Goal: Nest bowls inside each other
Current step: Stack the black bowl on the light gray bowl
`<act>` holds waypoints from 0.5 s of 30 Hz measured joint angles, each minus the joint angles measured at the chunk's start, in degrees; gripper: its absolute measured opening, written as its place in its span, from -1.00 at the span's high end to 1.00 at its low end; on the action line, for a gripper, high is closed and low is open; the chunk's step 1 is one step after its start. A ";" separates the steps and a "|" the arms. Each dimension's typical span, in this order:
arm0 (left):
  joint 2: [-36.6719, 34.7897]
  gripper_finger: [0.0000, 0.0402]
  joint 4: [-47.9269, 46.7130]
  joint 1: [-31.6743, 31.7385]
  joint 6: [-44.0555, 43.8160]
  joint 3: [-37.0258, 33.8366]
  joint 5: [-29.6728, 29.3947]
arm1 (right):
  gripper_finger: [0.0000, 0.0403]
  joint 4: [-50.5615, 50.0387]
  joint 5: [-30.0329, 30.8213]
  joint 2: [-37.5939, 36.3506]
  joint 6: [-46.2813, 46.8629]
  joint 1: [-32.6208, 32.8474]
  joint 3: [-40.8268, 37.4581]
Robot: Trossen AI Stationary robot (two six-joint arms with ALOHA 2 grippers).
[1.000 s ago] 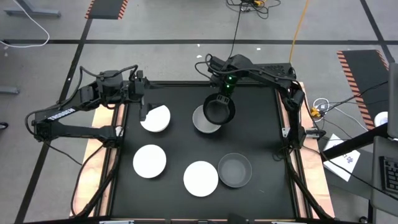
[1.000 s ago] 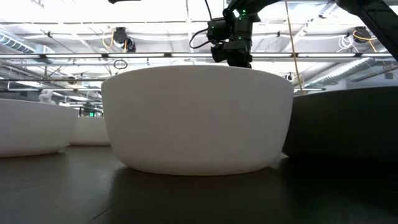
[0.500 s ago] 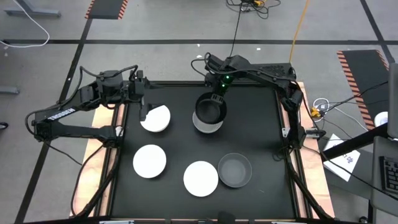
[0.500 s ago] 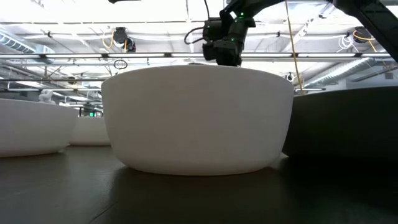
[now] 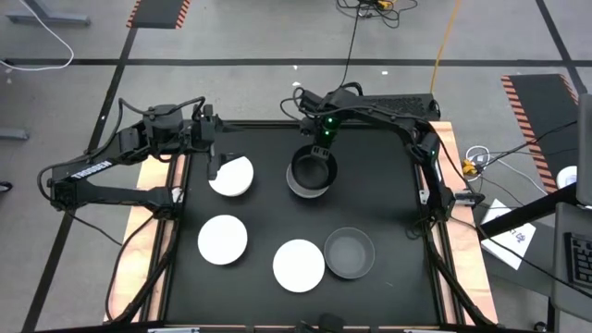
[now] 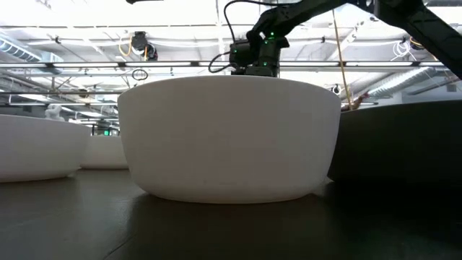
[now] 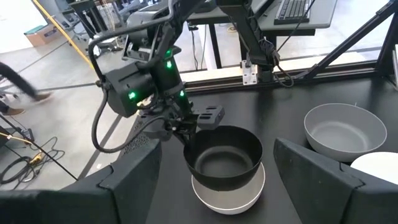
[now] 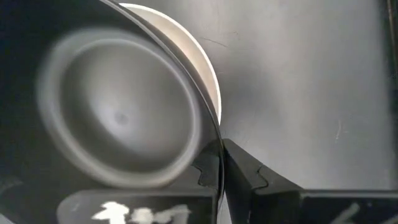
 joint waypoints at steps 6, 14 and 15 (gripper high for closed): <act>0.00 -0.57 0.69 0.02 0.26 -1.43 -0.02 | 1.00 -1.49 0.13 0.79 -0.79 0.31 0.00; 0.00 -0.57 1.71 0.01 0.31 -2.34 -0.02 | 1.00 -1.23 0.14 0.79 -1.78 0.31 0.00; 0.00 -0.57 1.75 0.00 0.31 -2.34 -0.02 | 1.00 -0.28 0.18 0.79 -1.99 0.31 0.00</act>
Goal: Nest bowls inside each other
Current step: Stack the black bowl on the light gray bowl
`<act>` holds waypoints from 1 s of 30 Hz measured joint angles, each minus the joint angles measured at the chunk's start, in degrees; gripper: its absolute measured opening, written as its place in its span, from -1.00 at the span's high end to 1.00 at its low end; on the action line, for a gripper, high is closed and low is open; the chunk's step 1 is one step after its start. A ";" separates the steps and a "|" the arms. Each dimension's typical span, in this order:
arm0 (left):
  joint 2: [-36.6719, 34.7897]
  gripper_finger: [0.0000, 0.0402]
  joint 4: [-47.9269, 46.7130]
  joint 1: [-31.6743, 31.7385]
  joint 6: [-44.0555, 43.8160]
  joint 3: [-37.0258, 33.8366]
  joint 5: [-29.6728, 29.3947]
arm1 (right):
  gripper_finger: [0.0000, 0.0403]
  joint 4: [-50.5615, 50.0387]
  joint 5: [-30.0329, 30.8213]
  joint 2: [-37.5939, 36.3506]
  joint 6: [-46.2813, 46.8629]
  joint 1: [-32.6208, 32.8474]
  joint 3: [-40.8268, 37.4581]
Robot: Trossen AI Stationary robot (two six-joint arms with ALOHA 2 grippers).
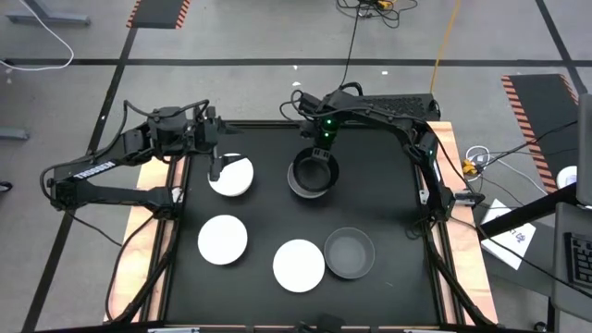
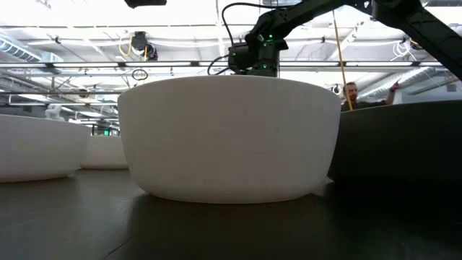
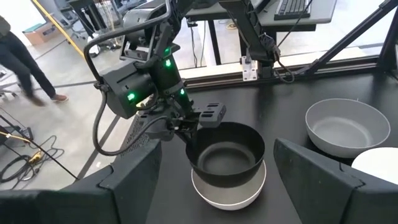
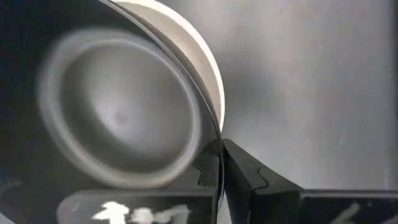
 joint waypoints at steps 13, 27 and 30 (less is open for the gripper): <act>0.00 -0.57 0.00 0.00 -0.07 0.00 -0.01 | 1.00 1.68 -0.09 0.00 -1.60 0.15 -0.02; 0.00 -0.57 -0.13 0.02 -0.44 0.00 -0.03 | 1.00 -4.32 0.15 3.96 -1.55 0.37 -0.11; 0.00 -0.57 -0.13 0.00 -0.48 -0.02 -0.04 | 1.00 -4.76 0.15 3.96 -0.64 0.37 -0.11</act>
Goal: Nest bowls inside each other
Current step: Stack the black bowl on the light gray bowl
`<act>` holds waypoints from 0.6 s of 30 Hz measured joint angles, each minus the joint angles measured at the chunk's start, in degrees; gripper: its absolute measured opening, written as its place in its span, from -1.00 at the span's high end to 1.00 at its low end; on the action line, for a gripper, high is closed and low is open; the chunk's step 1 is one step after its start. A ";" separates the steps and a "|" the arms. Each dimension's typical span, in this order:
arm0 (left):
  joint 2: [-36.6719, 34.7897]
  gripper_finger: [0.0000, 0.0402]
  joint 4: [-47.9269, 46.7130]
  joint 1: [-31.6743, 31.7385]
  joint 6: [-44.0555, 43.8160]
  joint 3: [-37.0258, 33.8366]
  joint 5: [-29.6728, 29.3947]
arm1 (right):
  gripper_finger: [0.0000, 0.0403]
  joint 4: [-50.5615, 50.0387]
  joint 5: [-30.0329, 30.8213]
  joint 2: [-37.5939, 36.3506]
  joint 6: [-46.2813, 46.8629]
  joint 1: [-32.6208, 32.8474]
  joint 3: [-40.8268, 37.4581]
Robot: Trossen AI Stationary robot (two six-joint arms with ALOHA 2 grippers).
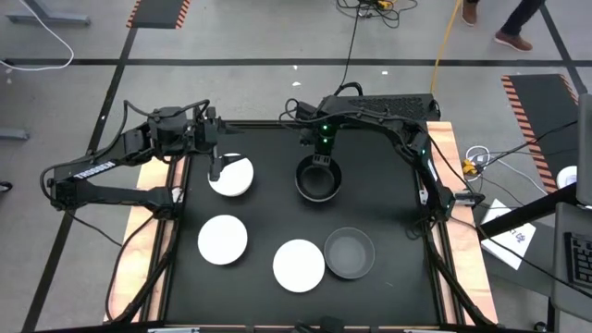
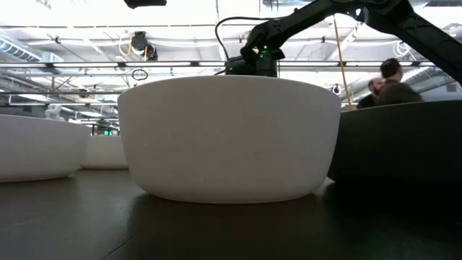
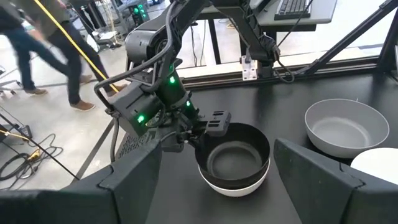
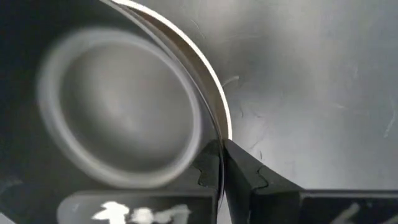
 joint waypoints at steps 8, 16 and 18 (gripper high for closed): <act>0.00 -0.57 -0.06 0.00 0.00 0.00 0.00 | 1.00 -2.55 0.22 -0.02 0.12 0.33 0.02; 0.00 -0.57 -0.09 0.02 -0.22 0.00 -0.02 | 1.00 -2.70 4.05 -0.02 1.39 0.65 0.02; 0.00 -0.57 -0.13 0.02 -0.22 0.00 0.00 | 1.00 -2.62 5.02 -0.02 1.64 0.89 0.02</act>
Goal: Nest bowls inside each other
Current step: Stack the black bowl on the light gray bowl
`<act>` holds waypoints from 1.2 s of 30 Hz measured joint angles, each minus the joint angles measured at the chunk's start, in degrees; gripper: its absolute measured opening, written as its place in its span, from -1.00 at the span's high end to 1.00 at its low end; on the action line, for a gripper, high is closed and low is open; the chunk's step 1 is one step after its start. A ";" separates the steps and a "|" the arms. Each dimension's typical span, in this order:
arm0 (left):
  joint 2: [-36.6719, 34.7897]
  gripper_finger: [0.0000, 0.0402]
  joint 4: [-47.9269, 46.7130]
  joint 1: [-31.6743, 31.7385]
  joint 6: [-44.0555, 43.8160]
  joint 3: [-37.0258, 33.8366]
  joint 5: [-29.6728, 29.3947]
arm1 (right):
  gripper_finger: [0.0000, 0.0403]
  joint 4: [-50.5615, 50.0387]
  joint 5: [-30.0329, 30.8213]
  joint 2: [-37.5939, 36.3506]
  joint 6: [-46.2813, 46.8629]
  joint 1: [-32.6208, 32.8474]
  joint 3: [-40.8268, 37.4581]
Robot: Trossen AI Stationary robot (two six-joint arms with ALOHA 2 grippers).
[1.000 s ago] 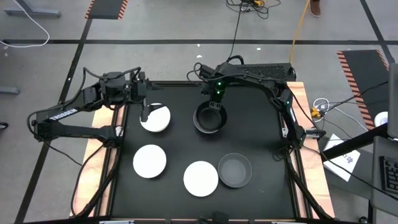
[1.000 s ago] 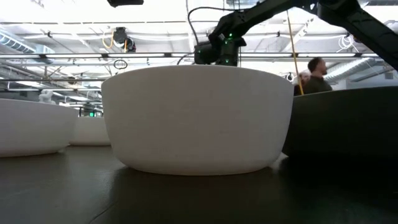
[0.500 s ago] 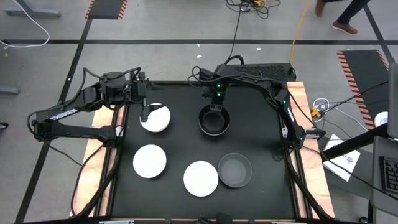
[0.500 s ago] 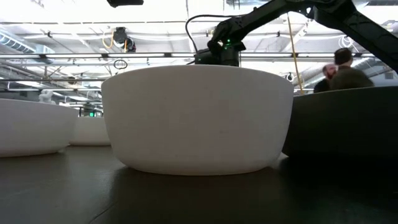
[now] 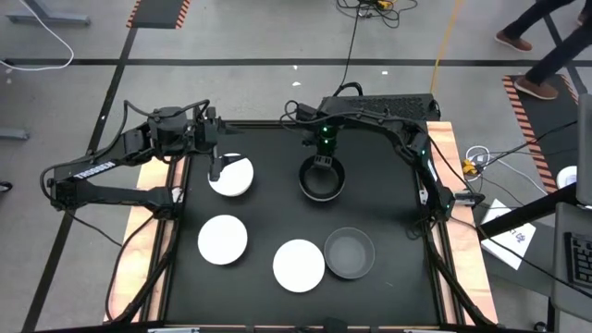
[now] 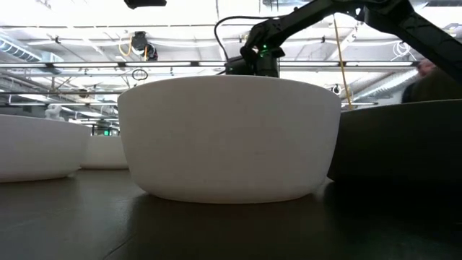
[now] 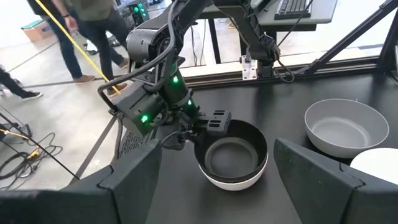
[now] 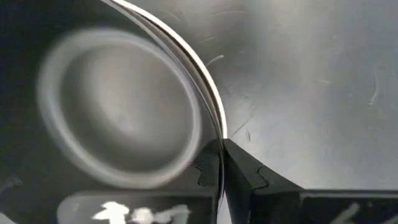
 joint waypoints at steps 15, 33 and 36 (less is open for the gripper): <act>0.00 -0.57 -0.02 -0.02 -0.24 -0.02 -0.02 | 1.00 2.67 0.73 -0.24 0.02 0.38 -3.73; 0.00 -0.57 -0.33 -0.02 -0.39 -0.02 0.00 | 1.00 3.42 -2.71 -0.09 0.16 0.40 -3.93; 0.00 -0.57 -0.33 -0.02 -0.39 -0.02 -0.01 | 1.00 3.67 -3.60 -0.04 0.15 0.38 -3.96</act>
